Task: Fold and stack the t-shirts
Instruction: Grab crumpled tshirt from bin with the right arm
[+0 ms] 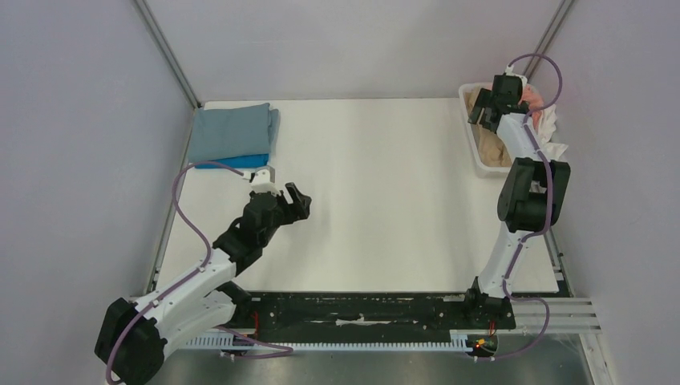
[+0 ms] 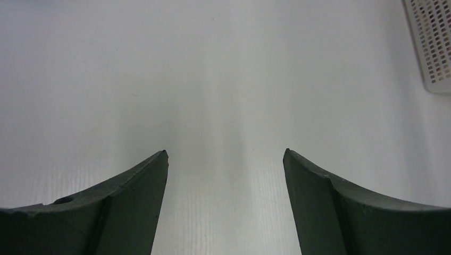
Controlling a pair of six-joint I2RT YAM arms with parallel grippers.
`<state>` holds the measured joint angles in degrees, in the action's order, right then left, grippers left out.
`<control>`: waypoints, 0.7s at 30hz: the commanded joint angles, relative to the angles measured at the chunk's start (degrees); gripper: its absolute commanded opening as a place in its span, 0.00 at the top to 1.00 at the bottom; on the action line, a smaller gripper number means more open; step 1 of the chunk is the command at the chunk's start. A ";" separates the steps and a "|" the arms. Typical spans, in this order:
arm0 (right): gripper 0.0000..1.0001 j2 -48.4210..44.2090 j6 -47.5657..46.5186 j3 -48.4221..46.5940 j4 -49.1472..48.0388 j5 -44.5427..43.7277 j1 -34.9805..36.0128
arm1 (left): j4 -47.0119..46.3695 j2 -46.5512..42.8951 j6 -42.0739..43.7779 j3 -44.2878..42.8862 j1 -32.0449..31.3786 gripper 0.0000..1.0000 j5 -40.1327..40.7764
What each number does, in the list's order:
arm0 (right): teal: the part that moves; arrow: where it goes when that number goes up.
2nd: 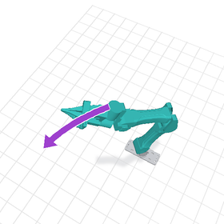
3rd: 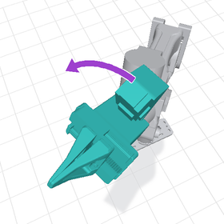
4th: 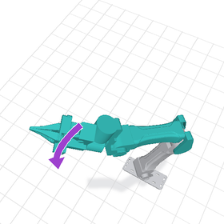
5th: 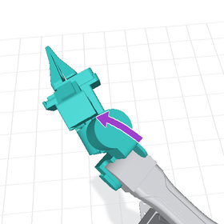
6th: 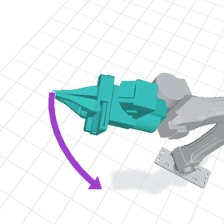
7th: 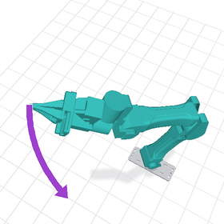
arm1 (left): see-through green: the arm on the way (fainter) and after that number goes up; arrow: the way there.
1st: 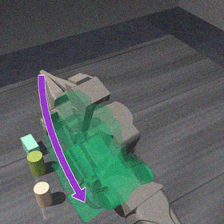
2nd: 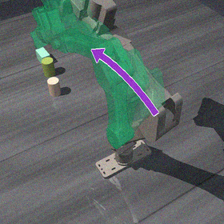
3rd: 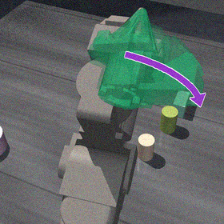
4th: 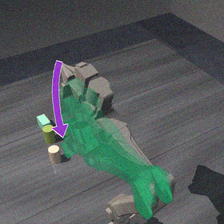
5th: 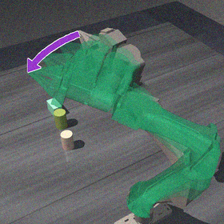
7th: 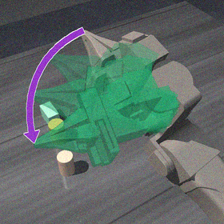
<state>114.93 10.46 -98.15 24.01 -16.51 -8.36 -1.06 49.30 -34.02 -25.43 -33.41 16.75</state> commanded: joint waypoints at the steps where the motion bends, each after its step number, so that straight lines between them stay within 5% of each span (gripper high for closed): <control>1: 0.11 0.58 1.52 2.20 -3.51 -1.94 -0.06 | -2.17 1.83 2.13 -1.87 -0.08 0.15 2.01; 8: 0.30 0.91 2.41 8.98 -12.30 -0.76 -0.93 | -1.93 2.29 2.23 -1.90 -0.08 0.15 2.65; 13: 0.84 -0.23 2.66 9.22 -13.58 0.68 -1.59 | -1.84 2.17 2.18 -1.89 -0.08 0.15 2.36; 21: 1.00 -13.25 -0.12 7.88 -13.98 0.20 -1.57 | -1.66 1.61 1.93 -1.90 -0.08 0.15 1.80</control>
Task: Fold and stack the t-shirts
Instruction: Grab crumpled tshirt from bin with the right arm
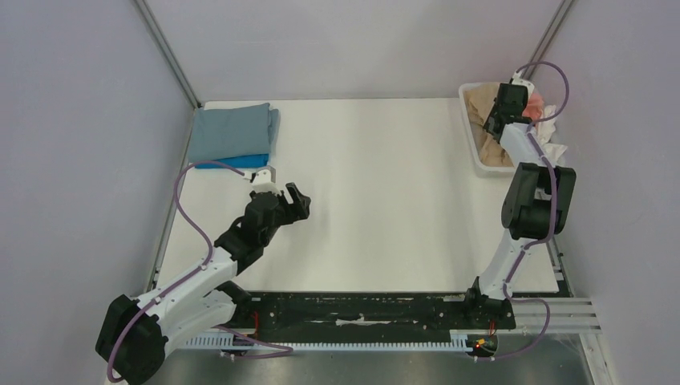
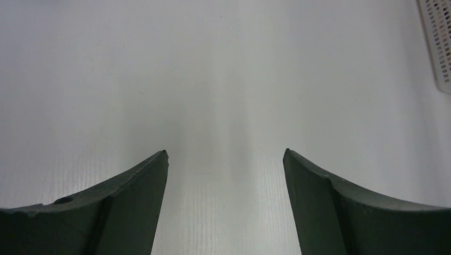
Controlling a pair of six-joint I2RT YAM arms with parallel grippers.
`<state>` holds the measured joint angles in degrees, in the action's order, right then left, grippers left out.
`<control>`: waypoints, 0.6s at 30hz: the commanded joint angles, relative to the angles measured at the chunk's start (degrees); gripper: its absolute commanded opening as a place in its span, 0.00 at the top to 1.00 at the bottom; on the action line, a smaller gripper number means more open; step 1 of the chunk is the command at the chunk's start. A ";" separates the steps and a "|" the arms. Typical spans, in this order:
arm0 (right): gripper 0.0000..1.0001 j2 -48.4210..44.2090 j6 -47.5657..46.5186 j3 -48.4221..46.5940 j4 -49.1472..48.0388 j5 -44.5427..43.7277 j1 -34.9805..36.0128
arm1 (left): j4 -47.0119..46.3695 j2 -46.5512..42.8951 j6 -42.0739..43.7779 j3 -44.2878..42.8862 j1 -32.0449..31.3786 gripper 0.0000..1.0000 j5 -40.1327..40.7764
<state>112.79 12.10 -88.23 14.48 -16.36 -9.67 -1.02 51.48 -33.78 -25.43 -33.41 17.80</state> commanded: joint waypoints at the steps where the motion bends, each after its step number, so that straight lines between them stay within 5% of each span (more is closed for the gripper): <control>1: 1.00 -12.96 -2.06 -2.61 -4.75 0.06 -0.26 | -1.71 -0.73 1.70 -1.82 -0.08 0.15 0.60; 15: 1.00 -24.37 -3.69 -14.85 -12.63 17.77 0.00 | -1.71 -3.51 1.28 -1.11 -0.08 0.15 0.13; 18: 1.00 -24.46 -3.74 -15.83 -12.65 15.30 0.09 | -1.65 -3.69 1.10 -1.02 -0.08 0.15 -0.05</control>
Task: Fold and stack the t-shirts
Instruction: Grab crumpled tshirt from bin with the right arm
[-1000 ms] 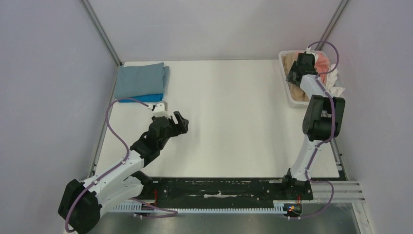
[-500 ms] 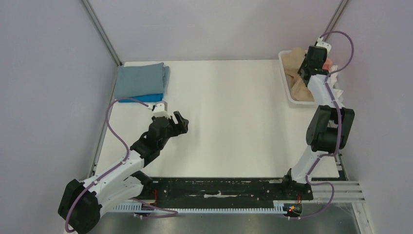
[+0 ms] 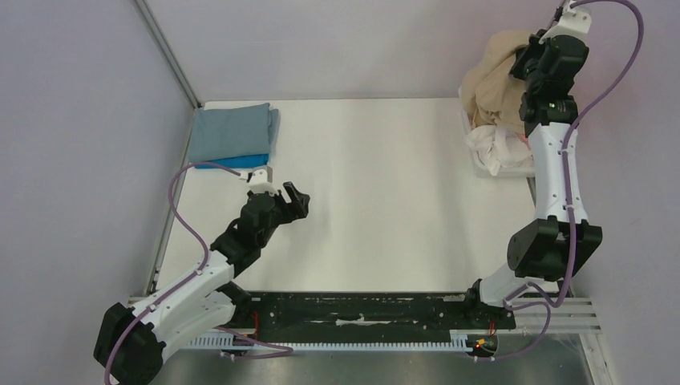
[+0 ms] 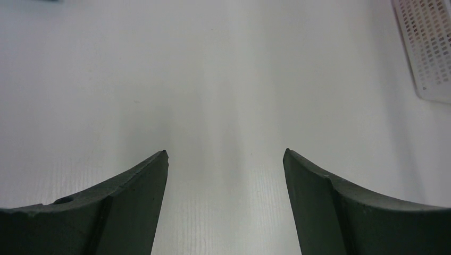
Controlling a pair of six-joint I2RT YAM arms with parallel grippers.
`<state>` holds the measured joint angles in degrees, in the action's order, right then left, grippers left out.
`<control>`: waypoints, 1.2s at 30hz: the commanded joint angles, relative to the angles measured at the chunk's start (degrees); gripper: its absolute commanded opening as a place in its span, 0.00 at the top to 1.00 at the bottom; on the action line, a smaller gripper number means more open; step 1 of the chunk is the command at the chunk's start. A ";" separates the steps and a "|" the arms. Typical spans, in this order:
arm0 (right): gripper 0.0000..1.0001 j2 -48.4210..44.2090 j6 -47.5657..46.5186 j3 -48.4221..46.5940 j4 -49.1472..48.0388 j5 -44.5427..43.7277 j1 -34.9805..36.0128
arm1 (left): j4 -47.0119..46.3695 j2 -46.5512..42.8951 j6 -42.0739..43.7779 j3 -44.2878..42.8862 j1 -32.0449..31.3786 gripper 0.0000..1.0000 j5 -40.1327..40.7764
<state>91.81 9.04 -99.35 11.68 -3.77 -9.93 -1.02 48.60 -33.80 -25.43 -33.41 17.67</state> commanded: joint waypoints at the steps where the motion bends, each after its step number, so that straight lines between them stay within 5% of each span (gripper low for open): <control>1: 1.00 -3.20 -0.95 -4.65 -9.73 0.76 0.38 | -1.64 -0.78 1.22 -1.00 -0.10 0.15 0.10; 12: 1.00 2.99 -3.40 -4.62 -5.81 -7.74 0.01 | -1.42 0.07 1.42 -1.16 -0.08 0.15 1.22; 21: 0.87 8.95 -4.45 6.01 -0.32 -10.64 -3.34 | -1.18 0.11 1.57 -0.96 -0.08 0.15 1.83; 23: 0.81 11.91 -3.95 3.69 3.13 -10.13 -4.80 | -1.18 -0.02 1.63 -0.83 -0.08 0.15 2.09; 26: 0.49 14.43 -5.56 -1.58 7.69 -6.69 -5.49 | -1.18 -0.03 1.69 -0.85 -0.08 0.15 2.37; 29: 0.34 13.06 -7.28 -3.63 7.87 -3.67 -5.38 | -1.18 0.34 1.70 -1.02 -0.08 0.15 2.37; 36: 0.26 4.73 -14.66 2.64 1.52 -6.82 -3.57 | -1.18 0.66 1.79 -1.06 -0.08 0.15 2.50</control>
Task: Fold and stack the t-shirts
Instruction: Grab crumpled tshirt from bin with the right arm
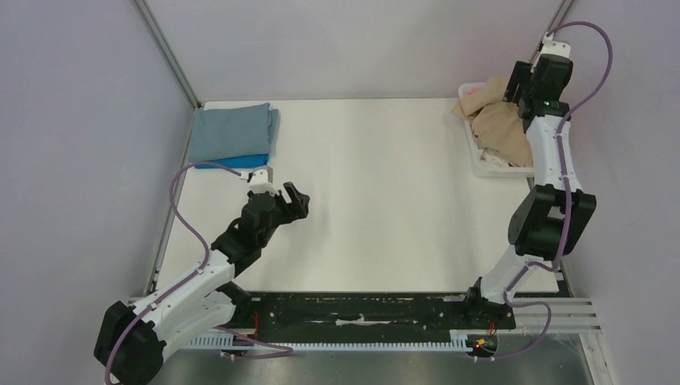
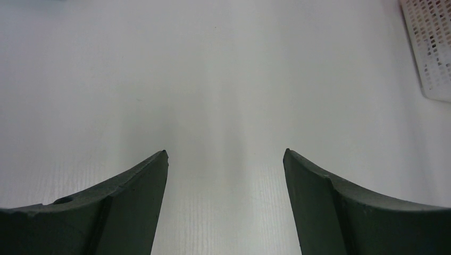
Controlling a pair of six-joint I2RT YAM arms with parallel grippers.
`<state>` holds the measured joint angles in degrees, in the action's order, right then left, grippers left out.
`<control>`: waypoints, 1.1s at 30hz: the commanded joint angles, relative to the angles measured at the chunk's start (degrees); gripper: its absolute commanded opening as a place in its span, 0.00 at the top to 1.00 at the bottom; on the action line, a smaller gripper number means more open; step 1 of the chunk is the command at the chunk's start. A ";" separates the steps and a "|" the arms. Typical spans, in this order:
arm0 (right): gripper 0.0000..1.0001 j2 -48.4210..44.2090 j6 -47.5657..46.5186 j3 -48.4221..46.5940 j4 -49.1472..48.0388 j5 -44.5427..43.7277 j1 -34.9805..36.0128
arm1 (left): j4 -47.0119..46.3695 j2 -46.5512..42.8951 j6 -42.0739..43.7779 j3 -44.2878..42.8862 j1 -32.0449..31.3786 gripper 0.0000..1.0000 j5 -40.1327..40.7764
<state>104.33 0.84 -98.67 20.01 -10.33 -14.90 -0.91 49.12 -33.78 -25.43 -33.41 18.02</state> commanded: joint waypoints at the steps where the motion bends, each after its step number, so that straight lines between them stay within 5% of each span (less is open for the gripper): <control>1: 0.26 -8.51 -8.00 3.31 -8.73 0.81 1.70 | -1.34 0.18 1.79 -1.08 -0.08 0.15 2.27; 7: 0.22 -3.45 -14.44 -0.46 -7.49 8.44 2.13 | -1.34 0.46 1.82 -1.10 -0.08 0.15 2.94; 14: 0.24 2.71 -17.97 -4.18 -5.52 -2.37 2.18 | -1.20 1.31 2.14 -1.38 -0.08 0.15 3.77; 19: 0.68 3.69 -16.62 -3.74 -6.65 -2.39 2.14 | -1.33 2.57 2.22 -1.83 -0.08 0.15 3.86; 24: 0.99 2.01 -14.49 -4.46 -8.55 -1.84 2.15 | -1.29 3.34 2.22 -2.08 -0.08 0.15 3.83; 33: 1.00 -8.39 -9.45 -4.10 -14.18 0.37 2.17 | -1.47 3.05 1.92 -1.99 -0.08 0.15 3.12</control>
<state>105.12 -11.97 -100.82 14.13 -10.37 -12.58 -0.80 52.36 -33.71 -25.43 -33.41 20.03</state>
